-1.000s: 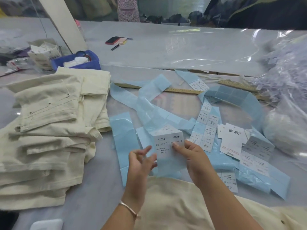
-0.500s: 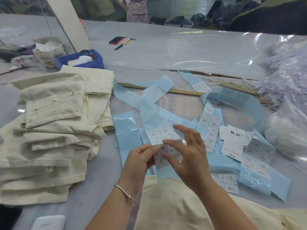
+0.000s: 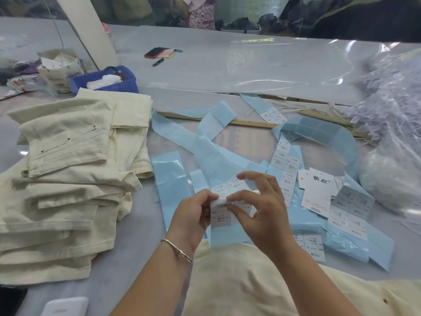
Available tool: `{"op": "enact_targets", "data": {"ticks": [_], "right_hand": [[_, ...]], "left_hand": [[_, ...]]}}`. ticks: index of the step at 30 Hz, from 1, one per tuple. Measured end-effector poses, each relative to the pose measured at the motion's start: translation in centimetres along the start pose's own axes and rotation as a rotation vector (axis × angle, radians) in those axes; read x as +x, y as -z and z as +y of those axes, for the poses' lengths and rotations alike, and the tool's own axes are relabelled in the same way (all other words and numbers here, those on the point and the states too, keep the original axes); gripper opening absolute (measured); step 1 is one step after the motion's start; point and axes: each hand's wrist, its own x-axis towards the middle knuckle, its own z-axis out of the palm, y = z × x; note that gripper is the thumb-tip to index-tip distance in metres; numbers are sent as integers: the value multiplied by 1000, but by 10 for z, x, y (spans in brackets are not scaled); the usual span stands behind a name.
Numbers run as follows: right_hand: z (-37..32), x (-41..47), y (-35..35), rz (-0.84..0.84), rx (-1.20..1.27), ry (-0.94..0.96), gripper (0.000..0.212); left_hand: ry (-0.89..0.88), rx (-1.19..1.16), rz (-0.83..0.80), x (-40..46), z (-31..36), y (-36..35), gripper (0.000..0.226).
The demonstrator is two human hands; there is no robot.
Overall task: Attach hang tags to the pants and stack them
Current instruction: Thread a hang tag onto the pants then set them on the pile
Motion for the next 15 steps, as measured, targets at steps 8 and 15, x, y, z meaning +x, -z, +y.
{"op": "enact_targets", "data": {"ticks": [8,15], "right_hand": [[-8,3,-1,-26,92,-59,14],[-19,3,26,-87,542,-222,11]], "left_hand": [[132,-115,-28,6,0,1,32],[-4,3,120,38,13,-2,9]]}}
